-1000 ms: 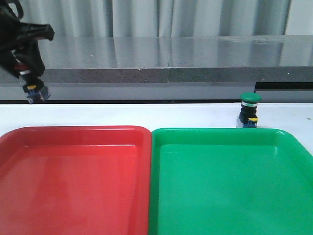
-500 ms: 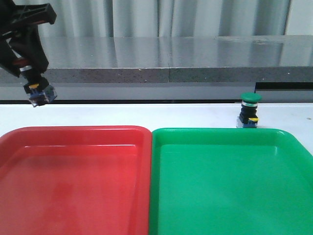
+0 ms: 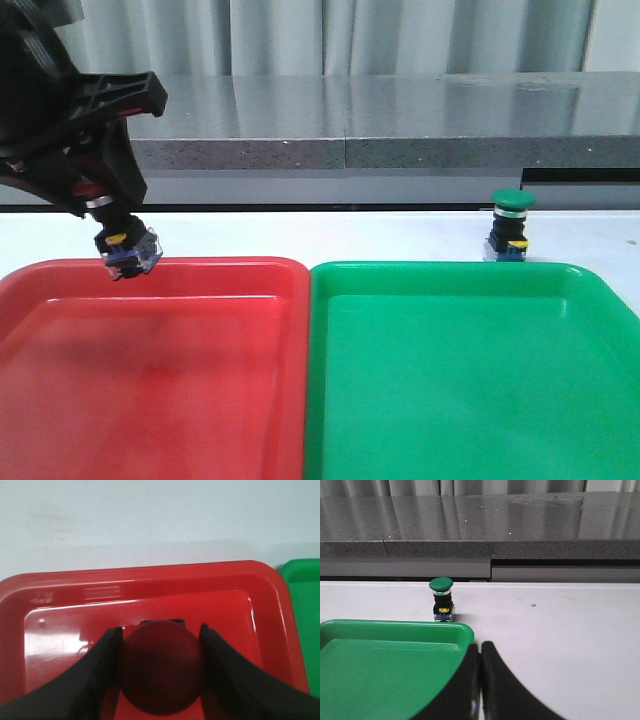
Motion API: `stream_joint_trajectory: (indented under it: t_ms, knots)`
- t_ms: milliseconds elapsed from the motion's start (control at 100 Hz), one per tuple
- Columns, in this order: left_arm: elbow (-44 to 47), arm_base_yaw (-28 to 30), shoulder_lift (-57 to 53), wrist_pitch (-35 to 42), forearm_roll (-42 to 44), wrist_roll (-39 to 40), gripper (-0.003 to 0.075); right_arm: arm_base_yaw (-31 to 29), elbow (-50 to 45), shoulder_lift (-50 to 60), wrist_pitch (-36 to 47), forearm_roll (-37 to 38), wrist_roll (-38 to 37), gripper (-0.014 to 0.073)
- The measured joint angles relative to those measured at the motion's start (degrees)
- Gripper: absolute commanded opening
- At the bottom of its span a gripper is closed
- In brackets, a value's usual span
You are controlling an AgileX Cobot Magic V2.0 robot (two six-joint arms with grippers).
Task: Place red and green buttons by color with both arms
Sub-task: 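Carry the red button forward and lower it into the red tray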
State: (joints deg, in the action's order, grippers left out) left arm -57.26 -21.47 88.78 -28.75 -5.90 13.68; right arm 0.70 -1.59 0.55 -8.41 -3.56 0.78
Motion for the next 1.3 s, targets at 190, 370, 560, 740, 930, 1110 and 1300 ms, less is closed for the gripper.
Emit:
stream_joint_trajectory:
  t_ms: [190,370,560,740,930,1110,1300]
  knots:
    - [0.5,0.0,3.0,0.5,0.1,0.1,-0.0001,0.0,0.0,0.0,0.0,0.0,0.0,-0.0066]
    - [0.6,0.0,5.2,0.9,0.2,0.1,0.0,0.0,0.0,0.0,0.0,0.0,0.0,-0.0066]
    - [0.6,0.0,6.7,1.0,0.2,0.2,0.0004,0.0,0.0,0.0,0.0,0.0,0.0,-0.0066]
    - [0.6,-0.1,6.7,1.0,0.2,0.2,0.012,0.0,0.0,0.0,0.0,0.0,0.0,-0.0066]
    - [0.6,-0.8,6.7,0.6,0.2,0.2,0.0333,0.0,0.0,0.0,0.0,0.0,0.0,-0.0066]
    - [0.6,-2.4,6.7,0.6,0.2,0.2,0.0475,0.0,0.0,0.0,0.0,0.0,0.0,-0.0066]
    - [0.6,-3.4,6.7,0.6,0.2,0.2,0.0488,0.0,0.0,0.0,0.0,0.0,0.0,-0.0066]
